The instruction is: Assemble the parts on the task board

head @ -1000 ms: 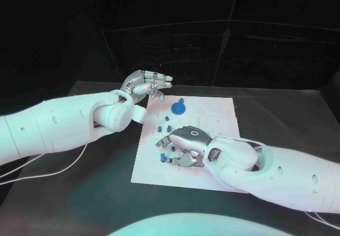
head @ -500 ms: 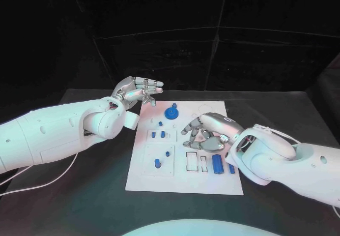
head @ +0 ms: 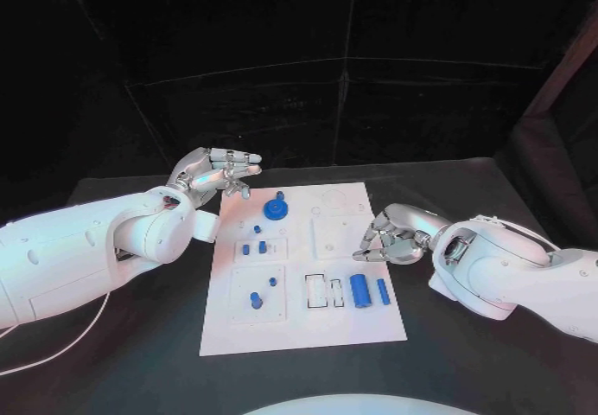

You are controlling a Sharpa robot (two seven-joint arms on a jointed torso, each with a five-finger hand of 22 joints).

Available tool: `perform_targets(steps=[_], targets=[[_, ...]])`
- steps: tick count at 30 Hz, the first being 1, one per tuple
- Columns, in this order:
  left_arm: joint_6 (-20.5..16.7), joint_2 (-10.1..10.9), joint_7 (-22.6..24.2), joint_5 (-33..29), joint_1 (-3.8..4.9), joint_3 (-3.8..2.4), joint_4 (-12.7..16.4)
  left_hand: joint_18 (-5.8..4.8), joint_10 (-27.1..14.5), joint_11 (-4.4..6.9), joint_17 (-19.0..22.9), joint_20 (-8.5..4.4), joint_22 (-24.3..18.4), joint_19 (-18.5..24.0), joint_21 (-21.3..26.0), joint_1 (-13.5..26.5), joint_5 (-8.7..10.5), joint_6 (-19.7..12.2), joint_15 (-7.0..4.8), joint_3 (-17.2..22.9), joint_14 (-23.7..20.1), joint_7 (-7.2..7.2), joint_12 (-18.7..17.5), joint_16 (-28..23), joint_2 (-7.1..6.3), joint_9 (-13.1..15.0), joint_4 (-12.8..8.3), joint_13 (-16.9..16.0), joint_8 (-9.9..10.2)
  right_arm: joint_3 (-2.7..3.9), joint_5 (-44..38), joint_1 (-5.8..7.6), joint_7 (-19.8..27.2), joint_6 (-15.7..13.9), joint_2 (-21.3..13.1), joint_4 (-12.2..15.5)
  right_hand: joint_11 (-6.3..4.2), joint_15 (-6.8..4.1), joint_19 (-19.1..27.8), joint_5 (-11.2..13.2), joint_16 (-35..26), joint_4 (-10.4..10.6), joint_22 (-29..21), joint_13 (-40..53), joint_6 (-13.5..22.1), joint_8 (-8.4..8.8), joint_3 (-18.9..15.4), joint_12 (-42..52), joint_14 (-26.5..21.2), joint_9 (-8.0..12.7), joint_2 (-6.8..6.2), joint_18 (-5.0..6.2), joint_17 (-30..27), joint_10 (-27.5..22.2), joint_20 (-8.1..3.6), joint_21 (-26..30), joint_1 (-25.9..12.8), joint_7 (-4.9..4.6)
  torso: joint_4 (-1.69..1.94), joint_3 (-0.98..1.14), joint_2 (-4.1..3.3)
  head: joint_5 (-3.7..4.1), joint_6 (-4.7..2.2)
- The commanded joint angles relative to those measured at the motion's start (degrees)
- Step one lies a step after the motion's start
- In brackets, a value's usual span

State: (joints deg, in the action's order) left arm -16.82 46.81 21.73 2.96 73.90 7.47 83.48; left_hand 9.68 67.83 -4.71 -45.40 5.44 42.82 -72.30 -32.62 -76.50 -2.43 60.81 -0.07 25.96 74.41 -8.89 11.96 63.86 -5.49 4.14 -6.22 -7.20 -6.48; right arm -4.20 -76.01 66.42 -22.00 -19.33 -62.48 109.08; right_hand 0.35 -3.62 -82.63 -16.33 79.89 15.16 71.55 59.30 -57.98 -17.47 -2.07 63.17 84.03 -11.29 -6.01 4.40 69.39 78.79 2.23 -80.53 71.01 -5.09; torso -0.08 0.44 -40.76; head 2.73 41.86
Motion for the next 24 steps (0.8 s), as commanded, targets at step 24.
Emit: perform_targets(steps=[24], targets=[[0.77,0.12,0.25,-0.14,0.07,0.04,-0.07,0.66,-0.37,0.07,0.16,-0.03,-0.1,0.33,0.28,-0.01,-0.33,-0.26,-0.05,-0.36,-0.5,-0.15,0.21,-0.33,0.56,-0.07,0.02,-0.13,-0.15,-0.29,-8.39,-4.79,-10.89,7.66,0.85,2.72,0.0,-0.04,-0.48,-0.29,1.45,1.54,0.62,5.14,1.79,-2.94,-5.94,2.66,3.0,-2.5,1.82,-0.83,2.11,-0.47,0.4,-0.62,-3.55,0.21,-0.48,-0.09,0.25,0.52,0.41]])
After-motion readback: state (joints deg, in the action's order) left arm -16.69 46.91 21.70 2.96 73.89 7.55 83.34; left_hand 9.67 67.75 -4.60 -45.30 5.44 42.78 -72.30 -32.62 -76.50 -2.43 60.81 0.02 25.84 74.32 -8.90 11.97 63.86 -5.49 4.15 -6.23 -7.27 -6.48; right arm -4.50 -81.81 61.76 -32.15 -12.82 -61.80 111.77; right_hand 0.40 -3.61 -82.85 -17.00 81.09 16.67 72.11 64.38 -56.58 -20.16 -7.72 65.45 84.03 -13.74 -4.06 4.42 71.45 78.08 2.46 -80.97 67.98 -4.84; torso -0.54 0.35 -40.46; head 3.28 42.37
